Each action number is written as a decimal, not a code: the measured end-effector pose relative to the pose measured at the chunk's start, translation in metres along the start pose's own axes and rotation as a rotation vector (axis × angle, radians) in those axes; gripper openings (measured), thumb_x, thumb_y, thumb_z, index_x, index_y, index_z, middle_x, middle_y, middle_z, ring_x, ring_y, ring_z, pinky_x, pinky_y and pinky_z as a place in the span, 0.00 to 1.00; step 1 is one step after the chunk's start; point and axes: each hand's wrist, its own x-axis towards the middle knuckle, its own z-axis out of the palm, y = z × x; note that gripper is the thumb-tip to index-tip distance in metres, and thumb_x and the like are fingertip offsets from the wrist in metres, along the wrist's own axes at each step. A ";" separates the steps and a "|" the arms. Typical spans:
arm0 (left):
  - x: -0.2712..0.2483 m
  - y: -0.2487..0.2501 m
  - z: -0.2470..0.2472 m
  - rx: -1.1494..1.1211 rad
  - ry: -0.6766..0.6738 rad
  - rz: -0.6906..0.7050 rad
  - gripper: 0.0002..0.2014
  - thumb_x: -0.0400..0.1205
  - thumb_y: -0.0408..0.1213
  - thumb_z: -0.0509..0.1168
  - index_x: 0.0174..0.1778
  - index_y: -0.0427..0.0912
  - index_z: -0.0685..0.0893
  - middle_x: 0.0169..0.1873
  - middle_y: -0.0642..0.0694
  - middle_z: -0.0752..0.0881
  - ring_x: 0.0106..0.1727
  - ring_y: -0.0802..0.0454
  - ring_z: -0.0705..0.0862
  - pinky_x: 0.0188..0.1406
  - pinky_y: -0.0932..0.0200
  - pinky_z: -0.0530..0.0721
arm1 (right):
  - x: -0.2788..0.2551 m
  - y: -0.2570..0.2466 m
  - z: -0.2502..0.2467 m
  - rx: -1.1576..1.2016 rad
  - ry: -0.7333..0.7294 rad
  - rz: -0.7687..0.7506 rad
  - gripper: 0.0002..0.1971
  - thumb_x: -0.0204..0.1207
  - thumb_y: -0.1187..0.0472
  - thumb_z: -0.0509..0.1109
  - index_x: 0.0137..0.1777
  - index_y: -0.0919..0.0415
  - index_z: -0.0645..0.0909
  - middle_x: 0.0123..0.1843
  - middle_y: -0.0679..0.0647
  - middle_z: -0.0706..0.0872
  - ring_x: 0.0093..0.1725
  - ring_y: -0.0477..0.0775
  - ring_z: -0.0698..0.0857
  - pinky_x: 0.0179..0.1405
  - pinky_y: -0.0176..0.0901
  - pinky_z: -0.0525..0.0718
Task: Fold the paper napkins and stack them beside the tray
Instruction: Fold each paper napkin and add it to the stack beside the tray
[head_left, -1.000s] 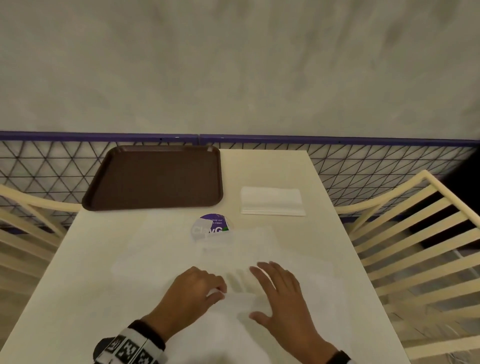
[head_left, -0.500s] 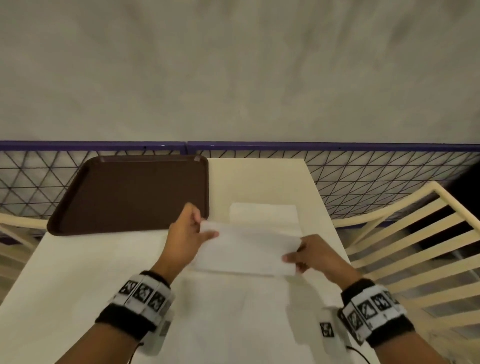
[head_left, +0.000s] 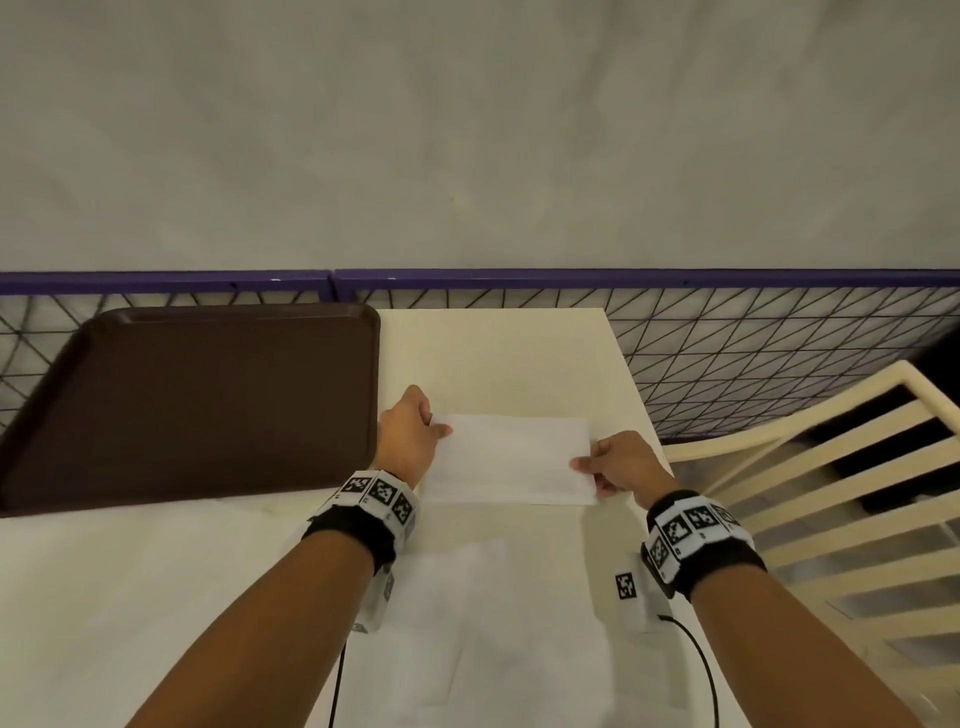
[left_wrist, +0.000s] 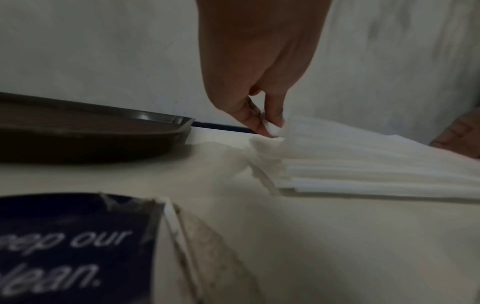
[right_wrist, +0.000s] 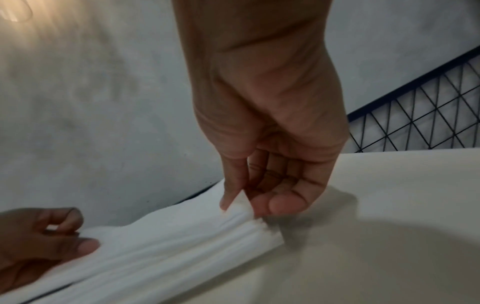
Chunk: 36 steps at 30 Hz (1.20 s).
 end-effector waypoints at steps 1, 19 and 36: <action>0.002 -0.002 0.003 0.020 -0.009 0.005 0.19 0.74 0.26 0.71 0.31 0.45 0.66 0.29 0.47 0.73 0.29 0.51 0.69 0.28 0.60 0.74 | 0.001 0.002 0.003 -0.036 0.010 0.000 0.13 0.67 0.64 0.79 0.30 0.64 0.77 0.27 0.58 0.81 0.21 0.50 0.78 0.19 0.34 0.80; -0.052 -0.032 -0.005 0.844 -0.465 0.585 0.27 0.87 0.49 0.50 0.81 0.45 0.58 0.82 0.46 0.56 0.83 0.46 0.53 0.81 0.49 0.50 | -0.029 0.015 0.013 -0.394 0.176 -0.224 0.09 0.76 0.67 0.65 0.53 0.64 0.82 0.55 0.61 0.86 0.57 0.63 0.82 0.51 0.42 0.74; -0.255 -0.077 -0.035 0.932 -0.561 0.563 0.40 0.43 0.61 0.80 0.54 0.63 0.79 0.52 0.56 0.82 0.43 0.55 0.83 0.40 0.61 0.84 | -0.258 0.132 0.071 -0.083 0.096 -0.302 0.23 0.72 0.69 0.72 0.34 0.33 0.80 0.45 0.46 0.86 0.46 0.30 0.80 0.40 0.20 0.76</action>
